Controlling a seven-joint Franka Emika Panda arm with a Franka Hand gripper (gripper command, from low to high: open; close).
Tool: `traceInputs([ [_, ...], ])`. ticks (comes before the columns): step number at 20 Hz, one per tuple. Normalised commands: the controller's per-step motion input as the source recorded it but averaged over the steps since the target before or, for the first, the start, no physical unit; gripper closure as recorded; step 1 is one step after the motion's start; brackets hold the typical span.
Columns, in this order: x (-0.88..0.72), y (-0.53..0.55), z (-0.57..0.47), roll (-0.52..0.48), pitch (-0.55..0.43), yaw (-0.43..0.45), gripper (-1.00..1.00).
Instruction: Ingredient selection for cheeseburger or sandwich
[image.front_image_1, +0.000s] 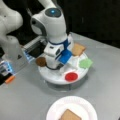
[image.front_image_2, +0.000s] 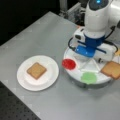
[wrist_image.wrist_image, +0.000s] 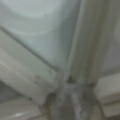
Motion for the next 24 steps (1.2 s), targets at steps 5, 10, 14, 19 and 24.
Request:
traceInputs([
  [5, -0.31, -0.1, -0.17, 0.167, -0.195, 0.092, -1.0],
  [10, -0.31, -0.11, -0.18, 0.2, -0.159, 0.142, -1.0],
  [14, -0.29, -0.14, -0.19, 0.16, -0.141, 0.247, -1.0],
  [19, -0.27, -0.12, -0.2, 0.093, -0.141, 0.239, -1.0],
  [24, -0.28, -0.08, -0.2, 0.086, -0.107, 0.197, -1.0],
])
